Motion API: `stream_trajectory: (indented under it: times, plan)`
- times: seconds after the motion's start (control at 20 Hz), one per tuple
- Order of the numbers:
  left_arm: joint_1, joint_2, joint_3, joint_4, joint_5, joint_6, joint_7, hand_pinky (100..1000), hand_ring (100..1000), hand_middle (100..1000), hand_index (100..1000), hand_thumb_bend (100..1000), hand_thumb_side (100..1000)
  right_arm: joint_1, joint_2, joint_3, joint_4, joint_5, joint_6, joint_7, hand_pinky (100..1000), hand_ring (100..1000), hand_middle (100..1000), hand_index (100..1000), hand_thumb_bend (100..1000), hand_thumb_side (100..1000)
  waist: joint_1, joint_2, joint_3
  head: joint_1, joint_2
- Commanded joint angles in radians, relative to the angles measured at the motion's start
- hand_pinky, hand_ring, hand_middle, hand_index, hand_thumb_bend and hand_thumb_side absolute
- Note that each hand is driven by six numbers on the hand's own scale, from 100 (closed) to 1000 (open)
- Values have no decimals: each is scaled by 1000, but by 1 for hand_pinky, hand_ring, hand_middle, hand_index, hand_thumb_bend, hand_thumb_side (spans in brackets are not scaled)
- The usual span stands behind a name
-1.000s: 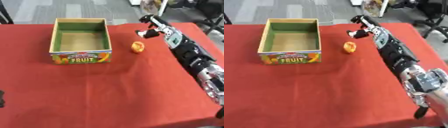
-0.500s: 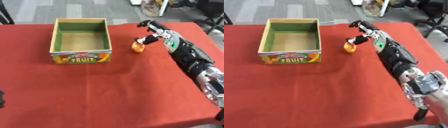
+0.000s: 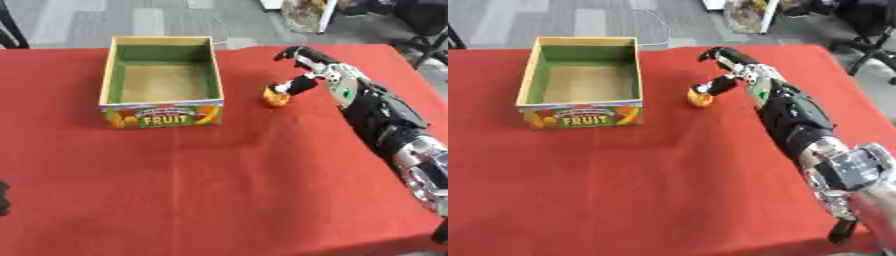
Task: Pick up objects on the table and place them in the box.
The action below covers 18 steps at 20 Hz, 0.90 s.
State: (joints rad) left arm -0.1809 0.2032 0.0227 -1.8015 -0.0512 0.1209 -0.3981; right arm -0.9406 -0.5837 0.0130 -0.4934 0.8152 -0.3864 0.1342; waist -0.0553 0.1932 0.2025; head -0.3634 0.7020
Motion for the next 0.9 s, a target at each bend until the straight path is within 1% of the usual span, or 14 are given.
stream_trajectory:
  times: [0.05, 0.4, 0.55, 0.75, 0.9]
  plan:
    - [-5, 16, 0, -12, 2, -1, -2, 506, 502, 547, 544, 284, 374, -12, -24, -7, 1, 16, -7, 21, 783, 930, 861, 879, 419, 359, 5, -12, -2, 0, 5]
    - [-5, 16, 1, -13, 3, 0, -1, 507, 502, 547, 544, 283, 374, -9, -26, -4, -7, 6, -30, 74, 784, 925, 849, 877, 439, 382, 6, -12, -7, 2, 5]
    - [-6, 16, 2, -13, 3, 0, 0, 507, 502, 547, 544, 283, 374, -7, -26, 6, -2, 7, -54, 124, 786, 918, 845, 877, 462, 407, 6, -12, -9, 3, 5]
    - [-7, 16, 2, -13, 3, -1, 0, 507, 502, 547, 544, 282, 374, -7, -25, 18, 14, 24, -89, 200, 788, 907, 834, 868, 478, 416, 6, -12, -11, 4, 5]
    - [-7, 17, 3, -13, 3, -1, 1, 507, 501, 547, 544, 281, 374, -9, -27, 17, 17, 30, -103, 260, 785, 893, 815, 859, 484, 415, 6, -13, -12, 5, 5]
